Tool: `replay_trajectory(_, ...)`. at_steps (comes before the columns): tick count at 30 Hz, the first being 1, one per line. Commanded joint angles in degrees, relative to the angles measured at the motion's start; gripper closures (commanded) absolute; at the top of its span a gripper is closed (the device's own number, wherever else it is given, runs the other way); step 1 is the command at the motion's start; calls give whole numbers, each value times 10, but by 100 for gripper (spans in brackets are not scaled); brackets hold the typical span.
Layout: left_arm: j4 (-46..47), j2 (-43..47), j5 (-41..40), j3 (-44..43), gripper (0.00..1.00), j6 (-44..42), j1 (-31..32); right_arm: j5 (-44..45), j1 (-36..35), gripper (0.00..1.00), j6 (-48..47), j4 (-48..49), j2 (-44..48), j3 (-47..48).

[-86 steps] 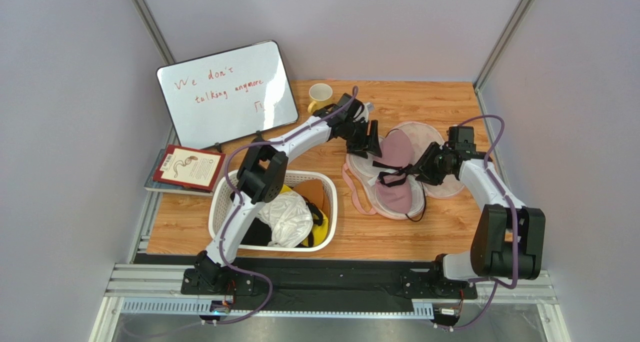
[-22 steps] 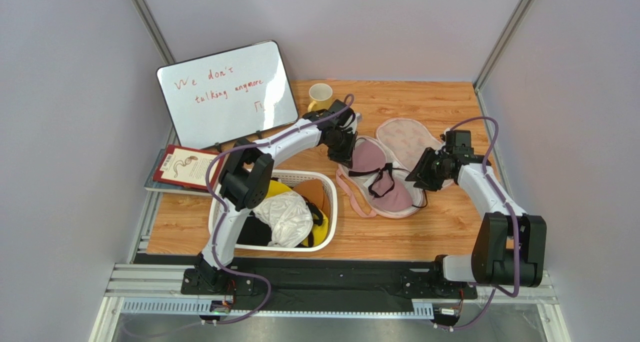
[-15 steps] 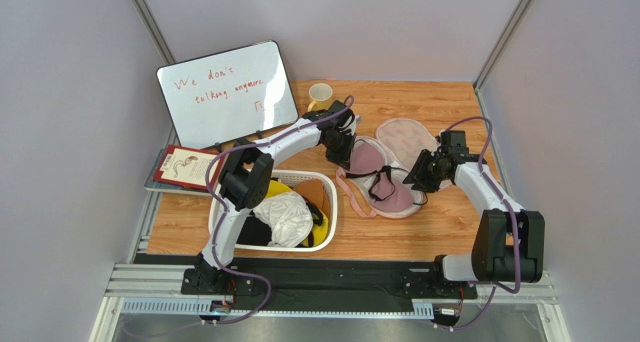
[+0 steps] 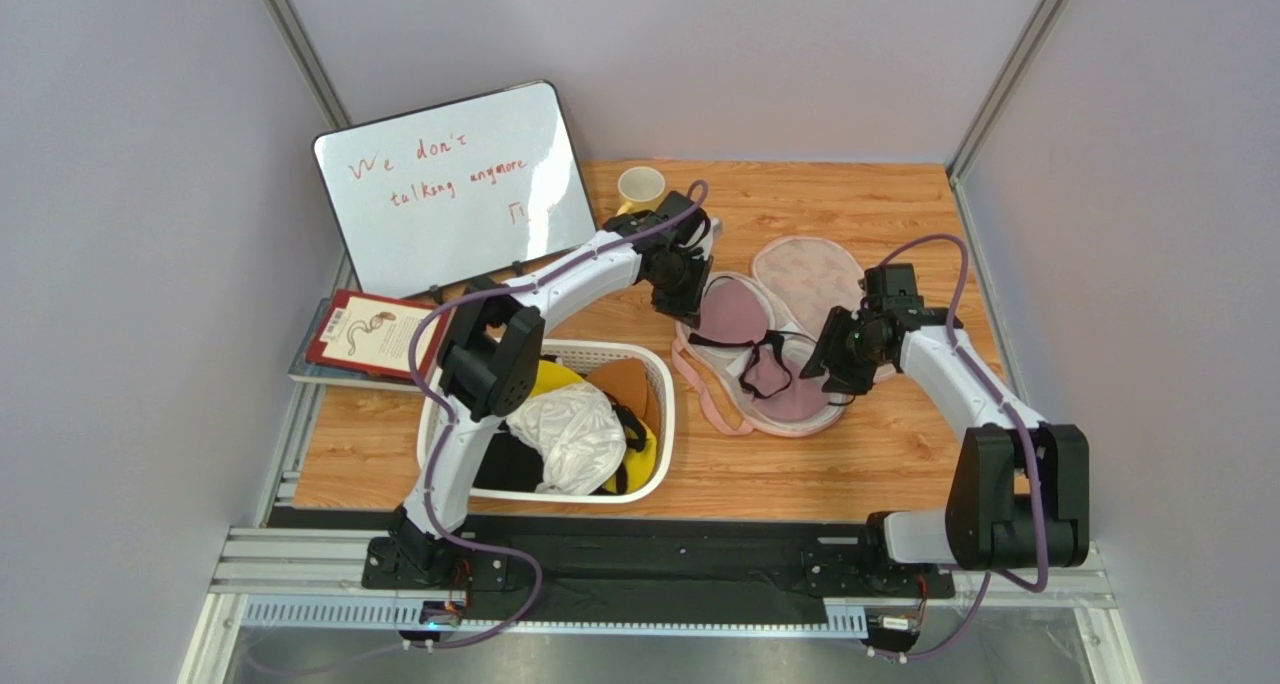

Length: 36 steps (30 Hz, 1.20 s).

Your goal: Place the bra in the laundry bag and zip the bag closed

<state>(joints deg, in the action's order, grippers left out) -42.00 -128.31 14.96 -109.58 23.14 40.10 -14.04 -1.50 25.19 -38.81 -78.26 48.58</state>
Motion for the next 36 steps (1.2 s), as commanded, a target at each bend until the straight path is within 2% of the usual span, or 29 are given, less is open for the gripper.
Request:
replay_trajectory(1, 25, 4, -28, -25, 100, -3, -1, 34, -8, 52, -2, -46, 43, -3)
replay_trajectory(4, 30, 1, -41, -32, 100, -17, -1, 29, -9, 50, 6, -65, 57, -6)
replay_trajectory(9, 28, -5, -44, -41, 100, -29, -1, 20, -9, 50, 80, -84, 68, -27)
replay_trajectory(18, 30, -6, -34, -37, 100, -26, -1, -20, -8, 53, 237, 55, 140, -149)
replay_trajectory(36, 32, -9, -27, -39, 100, -30, 2, -35, -9, 58, 273, 138, 89, -154)
